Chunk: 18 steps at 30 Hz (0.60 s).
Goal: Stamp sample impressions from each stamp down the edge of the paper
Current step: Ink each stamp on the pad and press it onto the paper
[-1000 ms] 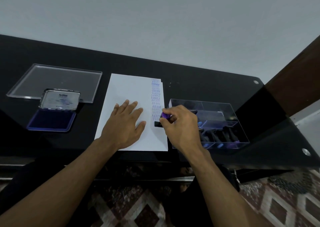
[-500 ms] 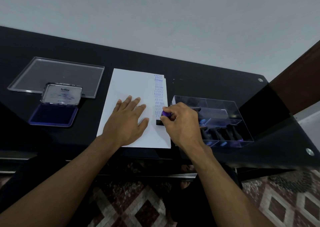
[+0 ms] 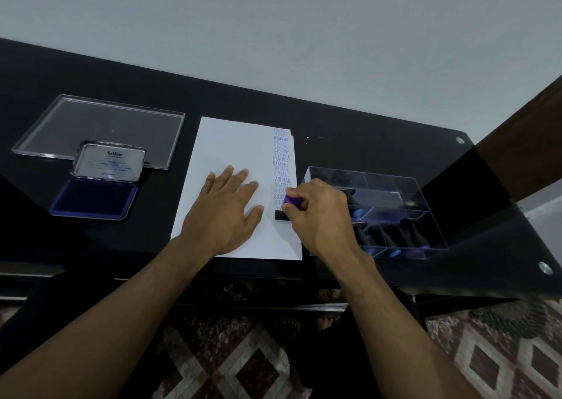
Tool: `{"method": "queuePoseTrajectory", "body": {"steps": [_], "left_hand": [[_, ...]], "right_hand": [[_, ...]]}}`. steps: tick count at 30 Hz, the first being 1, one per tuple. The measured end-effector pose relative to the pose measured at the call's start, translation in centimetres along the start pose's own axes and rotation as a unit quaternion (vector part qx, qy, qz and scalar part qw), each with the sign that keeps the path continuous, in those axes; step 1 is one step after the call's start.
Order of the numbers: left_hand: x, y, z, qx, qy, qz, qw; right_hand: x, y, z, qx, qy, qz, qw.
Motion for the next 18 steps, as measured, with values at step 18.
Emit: {"method": "queuePoseTrajectory", "body": {"steps": [18], "left_hand": [[-0.09, 0.0, -0.02, -0.001, -0.004, 0.0, 1.0]], "right_hand": [[-0.68, -0.45, 0.3, -0.01, -0.016, -0.002, 1.0]]}}
Point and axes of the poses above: each hand's wrist, its own z-axis towards the middle knuckle, its own y-axis out of the palm, x = y × z, the point moved 8 cm from there along z, towards the middle knuckle, and after that the axes turned 9 degrees about y, right-handed, at the moved point
